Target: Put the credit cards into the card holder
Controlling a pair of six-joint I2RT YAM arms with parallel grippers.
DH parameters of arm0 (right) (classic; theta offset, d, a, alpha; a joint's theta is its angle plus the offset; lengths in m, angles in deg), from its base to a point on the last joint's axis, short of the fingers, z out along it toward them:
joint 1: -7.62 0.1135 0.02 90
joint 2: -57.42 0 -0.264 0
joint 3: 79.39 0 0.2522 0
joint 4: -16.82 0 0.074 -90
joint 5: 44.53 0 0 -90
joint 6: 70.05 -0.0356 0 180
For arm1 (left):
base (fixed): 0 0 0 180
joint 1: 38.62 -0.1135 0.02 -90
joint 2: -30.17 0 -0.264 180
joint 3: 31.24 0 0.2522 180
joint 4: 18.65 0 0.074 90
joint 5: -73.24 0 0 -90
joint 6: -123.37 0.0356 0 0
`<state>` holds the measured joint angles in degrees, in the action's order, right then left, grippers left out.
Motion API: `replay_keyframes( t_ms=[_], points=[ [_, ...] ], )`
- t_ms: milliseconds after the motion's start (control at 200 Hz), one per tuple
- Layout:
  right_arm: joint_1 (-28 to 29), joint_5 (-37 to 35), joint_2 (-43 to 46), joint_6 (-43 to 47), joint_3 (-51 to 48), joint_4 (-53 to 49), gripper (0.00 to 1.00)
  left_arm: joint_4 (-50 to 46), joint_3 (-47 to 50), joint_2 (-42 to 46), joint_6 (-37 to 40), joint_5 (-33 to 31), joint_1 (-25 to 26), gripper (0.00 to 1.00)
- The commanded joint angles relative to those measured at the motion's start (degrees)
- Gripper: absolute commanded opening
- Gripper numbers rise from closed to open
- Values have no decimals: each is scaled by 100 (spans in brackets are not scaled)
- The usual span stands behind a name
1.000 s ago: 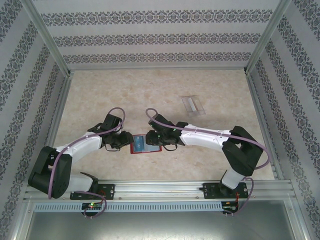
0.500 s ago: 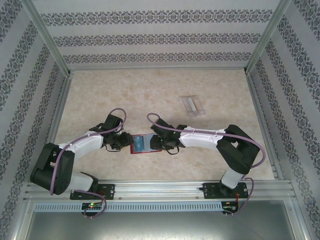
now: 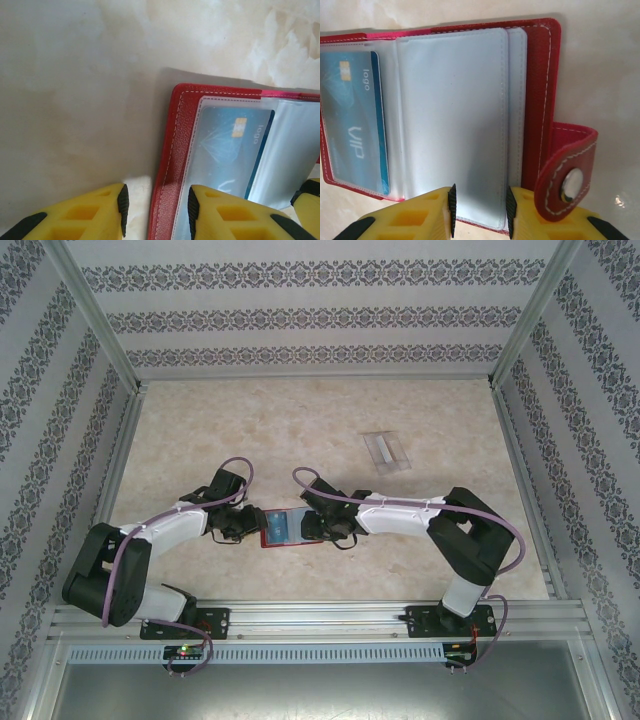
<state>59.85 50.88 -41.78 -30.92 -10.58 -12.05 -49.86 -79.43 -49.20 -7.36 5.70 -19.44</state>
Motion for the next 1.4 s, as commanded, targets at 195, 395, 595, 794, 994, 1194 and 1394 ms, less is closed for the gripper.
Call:
replay_keyframes(
  t_ms=[195,395,595,794,994,1194,1394],
  points=[
    [33,200,-144,-52,15,281,34,143,16,-94,53,114,93,39],
    [51,282,-98,-32,17,418,30,195,27,-115,34,158,93,38],
    [51,288,-133,6,81,376,25,236,58,-109,25,192,89,38],
    [51,332,-143,-13,103,430,21,274,82,-105,17,219,95,38],
    [51,372,-115,28,120,501,22,286,78,-99,30,236,90,38],
    [60,456,-153,62,162,576,26,293,90,-90,28,242,88,38],
    [111,488,-144,218,264,547,30,301,88,-90,29,253,94,38]
  ],
)
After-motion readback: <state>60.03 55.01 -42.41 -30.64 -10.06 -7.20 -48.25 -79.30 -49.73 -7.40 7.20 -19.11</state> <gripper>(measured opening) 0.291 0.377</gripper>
